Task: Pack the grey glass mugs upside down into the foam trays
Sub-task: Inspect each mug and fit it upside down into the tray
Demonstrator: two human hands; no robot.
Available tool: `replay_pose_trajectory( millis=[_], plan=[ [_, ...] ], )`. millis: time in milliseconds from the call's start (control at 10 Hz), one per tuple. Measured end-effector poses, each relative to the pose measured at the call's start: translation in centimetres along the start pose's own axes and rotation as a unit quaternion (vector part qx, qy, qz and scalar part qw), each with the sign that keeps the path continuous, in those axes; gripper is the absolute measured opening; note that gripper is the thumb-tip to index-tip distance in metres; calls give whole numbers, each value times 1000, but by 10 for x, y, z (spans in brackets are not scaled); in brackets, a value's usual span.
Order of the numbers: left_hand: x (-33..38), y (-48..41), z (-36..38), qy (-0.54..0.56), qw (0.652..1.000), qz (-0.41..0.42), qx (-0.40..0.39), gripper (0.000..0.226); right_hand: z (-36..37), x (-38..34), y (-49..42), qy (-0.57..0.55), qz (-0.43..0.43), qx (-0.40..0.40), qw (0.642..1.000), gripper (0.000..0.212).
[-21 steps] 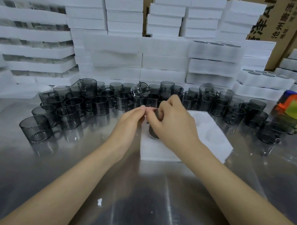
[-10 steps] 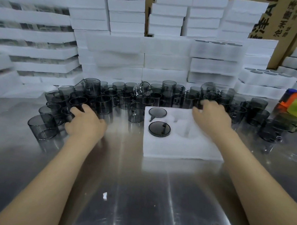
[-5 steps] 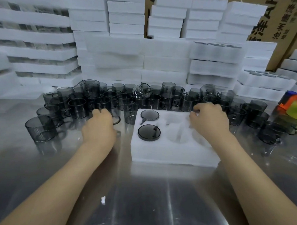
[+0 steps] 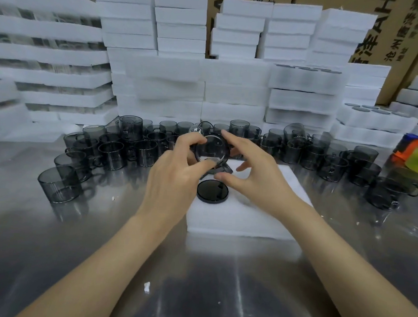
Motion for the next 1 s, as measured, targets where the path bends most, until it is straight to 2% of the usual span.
replay_pose_trajectory(
  millis=[100, 200, 300, 400, 500, 600, 700, 800, 900, 1000],
  plan=[
    [11, 4, -6, 16, 999, 34, 33, 45, 1, -2, 0, 1, -25, 11, 1000, 75],
    [23, 11, -8, -79, 974, 192, 88, 43, -3, -2, 0, -13, -39, 46, 998, 68],
    [16, 12, -4, -65, 978, 186, 65, 64, -4, -4, 1, -4, -52, 56, 997, 67],
    [10, 10, 0, -64, 981, 175, 59, 71, -3, -6, 2, 9, -62, 47, 997, 67],
    [12, 10, 0, -48, 979, 189, 56, 70, -5, -8, 3, 17, -61, 61, 996, 66],
    [13, 10, 0, -37, 980, 187, 56, 64, -6, -8, 4, -46, -33, 55, 997, 67],
    [13, 10, 0, -42, 981, 182, 56, 47, -14, 0, 4, -99, 22, 100, 990, 58],
    [12, 9, -2, -70, 981, 173, 61, 35, -29, 20, 4, -132, 126, 157, 971, 9],
    [13, 10, -1, -93, 979, 173, 61, 27, -38, 42, 6, -153, 198, 161, 955, 33],
    [13, 11, 0, -113, 978, 167, 54, 22, -49, 48, 7, -140, 188, 167, 958, 45]
  ],
)
Point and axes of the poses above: each hand's wrist, its own y-axis away from the middle knuckle, its own z-axis out of the palm, x = y × z, the point moved 6 cm from there along -y, towards the middle knuckle, and after that the axes turned 7 degrees about -x, right-handed, at the moved point
